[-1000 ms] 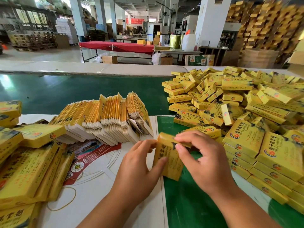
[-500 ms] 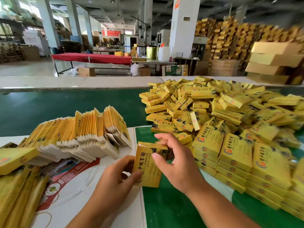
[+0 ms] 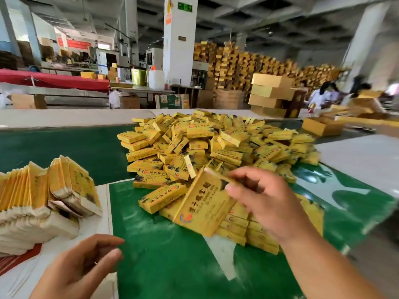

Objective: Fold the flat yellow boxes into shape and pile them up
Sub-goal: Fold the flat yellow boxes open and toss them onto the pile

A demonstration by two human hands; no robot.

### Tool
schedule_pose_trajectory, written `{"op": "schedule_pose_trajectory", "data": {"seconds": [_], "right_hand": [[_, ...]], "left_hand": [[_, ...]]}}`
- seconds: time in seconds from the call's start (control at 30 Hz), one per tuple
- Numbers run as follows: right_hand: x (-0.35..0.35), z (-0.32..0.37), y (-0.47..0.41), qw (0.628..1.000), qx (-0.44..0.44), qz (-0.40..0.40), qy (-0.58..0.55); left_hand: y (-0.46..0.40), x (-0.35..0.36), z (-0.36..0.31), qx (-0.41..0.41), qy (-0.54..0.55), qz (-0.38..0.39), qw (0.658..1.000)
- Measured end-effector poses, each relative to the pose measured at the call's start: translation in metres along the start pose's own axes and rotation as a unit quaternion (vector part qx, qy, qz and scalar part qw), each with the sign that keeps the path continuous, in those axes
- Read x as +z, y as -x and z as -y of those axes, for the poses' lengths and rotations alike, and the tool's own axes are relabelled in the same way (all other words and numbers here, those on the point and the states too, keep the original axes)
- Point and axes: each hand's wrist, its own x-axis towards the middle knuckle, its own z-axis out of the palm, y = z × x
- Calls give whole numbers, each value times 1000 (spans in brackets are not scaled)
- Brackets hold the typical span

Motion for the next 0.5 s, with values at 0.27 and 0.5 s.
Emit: {"op": "schedule_pose_trajectory", "data": {"seconds": [0.27,0.5], "right_hand": [[-86,-49,-112,962,132,-228,70],[-86,-124,-133,917,324,-186,139]], "left_hand": [[-2,-6,4,-33,-17,1,999],[-6,-7,9,-89,-38,16,995]]}}
